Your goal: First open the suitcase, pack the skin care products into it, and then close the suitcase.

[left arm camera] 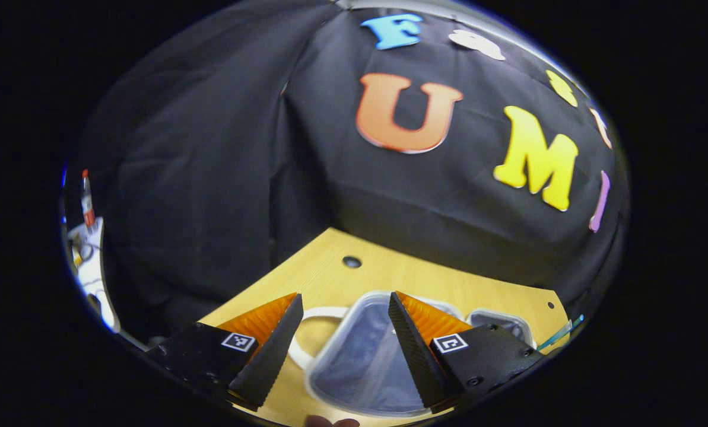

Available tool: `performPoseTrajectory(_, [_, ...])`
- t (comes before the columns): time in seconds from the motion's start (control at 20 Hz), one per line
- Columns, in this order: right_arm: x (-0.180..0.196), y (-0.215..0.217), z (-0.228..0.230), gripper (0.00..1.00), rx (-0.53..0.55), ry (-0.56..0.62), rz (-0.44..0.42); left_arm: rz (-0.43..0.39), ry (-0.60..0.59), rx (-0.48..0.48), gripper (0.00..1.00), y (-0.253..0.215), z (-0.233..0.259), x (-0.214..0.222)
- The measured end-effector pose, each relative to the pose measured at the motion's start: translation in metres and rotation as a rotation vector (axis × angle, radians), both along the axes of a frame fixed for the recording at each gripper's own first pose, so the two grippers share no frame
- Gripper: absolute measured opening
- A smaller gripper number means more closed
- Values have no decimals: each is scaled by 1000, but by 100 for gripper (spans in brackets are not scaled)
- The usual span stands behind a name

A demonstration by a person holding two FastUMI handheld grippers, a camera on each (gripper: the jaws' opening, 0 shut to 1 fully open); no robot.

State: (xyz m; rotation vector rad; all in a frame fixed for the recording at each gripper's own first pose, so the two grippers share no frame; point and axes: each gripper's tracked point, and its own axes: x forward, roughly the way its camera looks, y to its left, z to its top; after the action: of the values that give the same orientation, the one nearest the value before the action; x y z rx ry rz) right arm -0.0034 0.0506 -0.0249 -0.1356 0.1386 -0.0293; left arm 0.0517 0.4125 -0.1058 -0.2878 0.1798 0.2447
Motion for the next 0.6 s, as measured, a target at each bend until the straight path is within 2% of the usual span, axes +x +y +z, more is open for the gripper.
performPoseTrajectory(0.1, [2, -14, -4, 81, 30, -9, 4, -13, -45, 23, 93, -44, 32, -8])
performPoseTrajectory(0.35, [4, -54, -23, 81, 76, 1, 16, -84, -98, 28, 93, -178, 64, -20])
performPoseTrajectory(0.6, [6, -85, -49, 81, 111, 57, 37, -281, -72, 29, 93, -324, 46, -15])
